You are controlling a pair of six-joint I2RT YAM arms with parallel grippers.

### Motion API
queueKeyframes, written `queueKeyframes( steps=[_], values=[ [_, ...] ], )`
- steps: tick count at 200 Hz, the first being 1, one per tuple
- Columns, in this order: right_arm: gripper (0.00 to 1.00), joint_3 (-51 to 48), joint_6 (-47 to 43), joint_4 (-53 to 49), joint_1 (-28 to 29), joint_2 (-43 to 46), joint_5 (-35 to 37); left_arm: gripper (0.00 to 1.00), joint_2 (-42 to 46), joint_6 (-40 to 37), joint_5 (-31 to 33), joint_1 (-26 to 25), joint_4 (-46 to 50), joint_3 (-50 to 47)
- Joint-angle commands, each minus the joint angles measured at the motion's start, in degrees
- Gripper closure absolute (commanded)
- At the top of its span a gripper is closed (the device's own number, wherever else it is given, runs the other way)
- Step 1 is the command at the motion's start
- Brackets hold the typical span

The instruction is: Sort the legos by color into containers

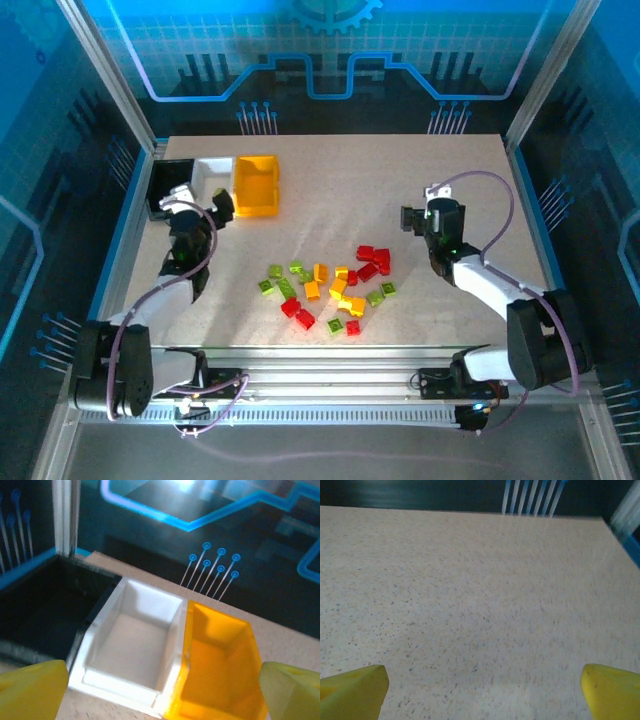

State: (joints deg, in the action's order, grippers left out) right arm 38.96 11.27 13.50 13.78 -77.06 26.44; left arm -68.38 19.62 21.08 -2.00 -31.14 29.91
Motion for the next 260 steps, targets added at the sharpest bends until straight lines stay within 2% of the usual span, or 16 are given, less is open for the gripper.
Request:
queueKeyframes(
  steps=[1,5,10,16,34,52,70,84,98,109,133,156,176,209,236,260],
  values=[
    [0.00,9.58,22.17,-21.27,-3.15,-0.03,5.57,0.01,2.59,25.98,4.87,2.24,24.07,8.12],
    [0.00,10.97,24.17,-24.35,-4.04,-0.82,3.81,0.01,2.67,28.98,4.63,2.66,28.14,9.81],
    [0.00,13.58,23.00,-25.31,-5.21,-1.77,-0.47,0.01,2.43,28.88,1.98,3.74,29.21,11.05],
    [0.00,14.61,21.96,-25.55,-5.89,-2.79,-3.75,0.01,1.83,27.40,-2.23,4.72,28.18,11.60],
    [0.00,14.52,22.69,-24.81,-5.77,-3.80,-6.89,0.01,-0.33,26.97,-11.19,5.95,23.66,11.81],
    [0.00,14.44,21.04,-24.49,-5.35,-4.16,-11.65,0.01,-2.68,27.85,-13.25,5.96,21.30,12.64],
    [0.00,16.01,19.47,-27.03,-4.63,-5.66,-12.87,0.01,-7.94,20.78,-16.53,5.60,27.16,19.59],
    [0.00,16.99,18.35,-28.55,-3.75,-6.65,-12.02,0.01,-14.58,16.29,-17.20,4.93,38.69,29.06],
    [0.00,17.05,17.85,-28.97,-3.32,-7.21,-11.83,0.07,-22.24,10.87,-15.81,3.15,48.75,39.15],
    [0.00,16.97,17.82,-28.97,-3.32,-7.40,-12.18,0.08,-27.80,6.72,-12.40,1.39,54.19,45.73],
    [0.00,17.19,17.82,-29.32,-3.15,-7.67,-12.59,0.11,-37.94,-0.26,-5.80,-1.72,60.98,56.37],
    [0.00,17.91,17.74,-30.39,-3.03,-8.09,-12.81,0.13,-46.09,-2.44,-1.15,-2.20,66.66,65.06],
    [0.00,18.17,17.50,-30.94,-2.95,-8.04,-12.68,0.13,-50.20,-3.61,2.55,-2.21,68.39,68.99],
    [0.00,18.71,17.60,-32.01,-2.87,-7.29,-12.17,0.19,-55.07,-5.63,3.92,-2.21,68.32,72.53],
    [0.00,18.92,18.35,-32.56,-2.81,-6.64,-10.85,0.31,-59.28,-6.41,4.39,-2.26,70.67,75.75],
    [0.00,19.14,19.00,-33.13,-2.86,-6.57,-9.64,0.43,-59.71,-6.30,3.23,-2.69,70.01,75.26]
  ],
)
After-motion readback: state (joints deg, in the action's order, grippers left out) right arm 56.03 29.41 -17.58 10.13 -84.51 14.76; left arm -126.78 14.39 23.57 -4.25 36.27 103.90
